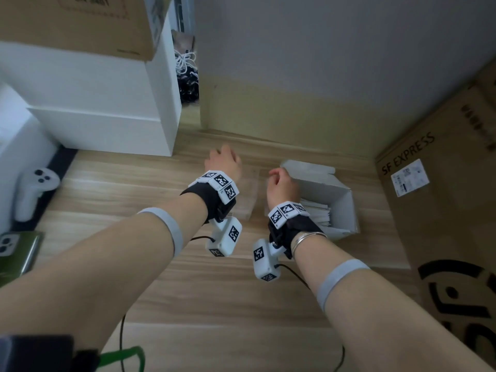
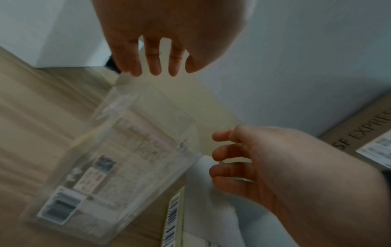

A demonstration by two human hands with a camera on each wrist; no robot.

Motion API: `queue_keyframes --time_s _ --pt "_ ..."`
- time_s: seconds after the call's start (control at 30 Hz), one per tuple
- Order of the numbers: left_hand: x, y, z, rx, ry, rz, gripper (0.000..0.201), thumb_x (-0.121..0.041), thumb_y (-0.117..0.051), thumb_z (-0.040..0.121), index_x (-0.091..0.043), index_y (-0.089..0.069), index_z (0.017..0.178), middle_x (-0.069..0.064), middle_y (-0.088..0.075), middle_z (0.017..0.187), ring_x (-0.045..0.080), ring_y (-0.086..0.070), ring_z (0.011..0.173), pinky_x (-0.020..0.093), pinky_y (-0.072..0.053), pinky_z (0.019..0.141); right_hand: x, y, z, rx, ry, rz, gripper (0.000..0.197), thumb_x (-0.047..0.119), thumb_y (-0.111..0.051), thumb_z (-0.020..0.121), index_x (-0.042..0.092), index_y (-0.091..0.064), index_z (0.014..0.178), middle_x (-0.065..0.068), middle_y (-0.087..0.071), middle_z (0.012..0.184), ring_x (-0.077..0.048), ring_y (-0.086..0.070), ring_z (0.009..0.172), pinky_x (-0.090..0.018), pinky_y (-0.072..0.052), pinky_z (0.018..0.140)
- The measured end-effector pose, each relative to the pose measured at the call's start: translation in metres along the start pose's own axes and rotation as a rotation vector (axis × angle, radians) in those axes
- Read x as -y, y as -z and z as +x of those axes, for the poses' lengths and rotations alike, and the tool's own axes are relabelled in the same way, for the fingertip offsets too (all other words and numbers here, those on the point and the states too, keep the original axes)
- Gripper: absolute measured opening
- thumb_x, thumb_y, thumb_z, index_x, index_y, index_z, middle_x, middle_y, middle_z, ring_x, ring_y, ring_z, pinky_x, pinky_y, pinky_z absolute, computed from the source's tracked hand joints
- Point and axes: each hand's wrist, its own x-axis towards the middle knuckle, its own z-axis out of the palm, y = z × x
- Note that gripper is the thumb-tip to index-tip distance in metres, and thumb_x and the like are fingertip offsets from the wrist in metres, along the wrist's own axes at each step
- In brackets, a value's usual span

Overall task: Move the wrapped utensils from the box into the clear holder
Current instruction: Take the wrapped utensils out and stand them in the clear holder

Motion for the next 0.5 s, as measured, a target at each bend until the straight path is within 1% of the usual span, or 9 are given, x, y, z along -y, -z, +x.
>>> queue_keyframes --time_s 0.03,0.1,0.17,0.2,0.27,0.33,0.37,0.43,0.5 --pt "-0.007 -0.001 -0.002 -0.017 -0.041 0.025 0.032 -0.021 -0.037 0.096 -0.004 -0.048 0.121 0.021 -0.046 0.128 0.039 -0.046 0.115 0.04 -0.037 0.096 -0.003 0.006 0.002 -0.01 0.0 -0.01 0.027 0.015 -0.037 0.095 0.014 -0.061 0.107 -0.015 -0.07 0.093 -0.032 -0.063 0.08 -0.028 -0.038 0.06" --pt "-0.021 -0.005 -0.006 -0.008 -0.128 0.062 0.031 -0.016 -0.04 0.094 -0.005 -0.052 0.12 0.019 -0.045 0.129 0.037 -0.043 0.118 0.038 -0.035 0.1 -0.012 0.021 0.008 -0.02 -0.018 -0.04 0.028 0.014 -0.037 0.094 0.012 -0.064 0.104 -0.014 -0.07 0.096 -0.032 -0.064 0.086 -0.028 -0.044 0.064" --pt "-0.035 -0.013 -0.011 0.017 -0.208 0.046 0.029 -0.011 -0.042 0.092 -0.005 -0.056 0.117 0.017 -0.047 0.128 0.035 -0.044 0.118 0.036 -0.038 0.098 -0.023 0.035 0.012 -0.035 -0.041 -0.075 0.029 0.015 -0.038 0.094 0.01 -0.066 0.103 -0.014 -0.07 0.098 -0.033 -0.063 0.091 -0.032 -0.049 0.072" --pt "-0.042 -0.02 -0.014 0.039 -0.244 0.036 0.029 -0.008 -0.042 0.091 -0.004 -0.057 0.116 0.017 -0.049 0.127 0.034 -0.046 0.117 0.036 -0.04 0.097 -0.03 0.042 0.013 -0.041 -0.048 -0.085 0.029 0.014 -0.039 0.094 0.009 -0.066 0.101 -0.015 -0.07 0.099 -0.034 -0.063 0.092 -0.033 -0.05 0.074" --pt "-0.053 -0.033 -0.021 0.108 -0.294 0.026 0.029 -0.005 -0.042 0.09 -0.003 -0.058 0.114 0.018 -0.052 0.125 0.033 -0.051 0.114 0.033 -0.042 0.094 -0.041 0.051 0.015 -0.033 -0.055 -0.092 0.029 0.013 -0.039 0.093 0.007 -0.067 0.1 -0.016 -0.07 0.099 -0.035 -0.063 0.093 -0.033 -0.05 0.073" --pt "-0.063 -0.051 -0.028 0.198 -0.282 0.052 0.03 -0.006 -0.043 0.091 -0.003 -0.056 0.118 0.019 -0.052 0.126 0.034 -0.054 0.111 0.033 -0.043 0.091 -0.053 0.062 0.015 -0.003 -0.067 -0.116 0.03 0.011 -0.04 0.093 0.007 -0.068 0.102 -0.016 -0.07 0.102 -0.034 -0.064 0.094 -0.029 -0.046 0.07" --pt "-0.068 -0.058 -0.032 0.247 -0.255 0.083 0.031 -0.008 -0.043 0.092 -0.004 -0.054 0.121 0.019 -0.051 0.128 0.035 -0.055 0.111 0.034 -0.044 0.091 -0.058 0.066 0.015 0.017 -0.072 -0.135 0.03 0.01 -0.041 0.093 0.007 -0.069 0.103 -0.015 -0.07 0.104 -0.033 -0.064 0.096 -0.029 -0.045 0.07" --pt "-0.074 -0.073 -0.036 0.342 -0.174 0.158 0.036 -0.012 -0.046 0.094 -0.005 -0.046 0.129 0.02 -0.047 0.133 0.036 -0.054 0.115 0.038 -0.045 0.095 -0.068 0.074 0.015 0.057 -0.079 -0.165 0.03 0.01 -0.041 0.093 0.009 -0.069 0.102 -0.013 -0.07 0.105 -0.031 -0.064 0.097 -0.028 -0.045 0.072" --pt "-0.076 -0.087 -0.036 0.394 -0.098 0.213 0.043 -0.015 -0.049 0.094 -0.004 -0.039 0.134 0.021 -0.044 0.135 0.036 -0.052 0.119 0.04 -0.044 0.098 -0.077 0.078 0.015 0.092 -0.092 -0.17 0.03 0.011 -0.04 0.093 0.012 -0.069 0.1 -0.011 -0.071 0.104 -0.029 -0.064 0.093 -0.027 -0.043 0.069"
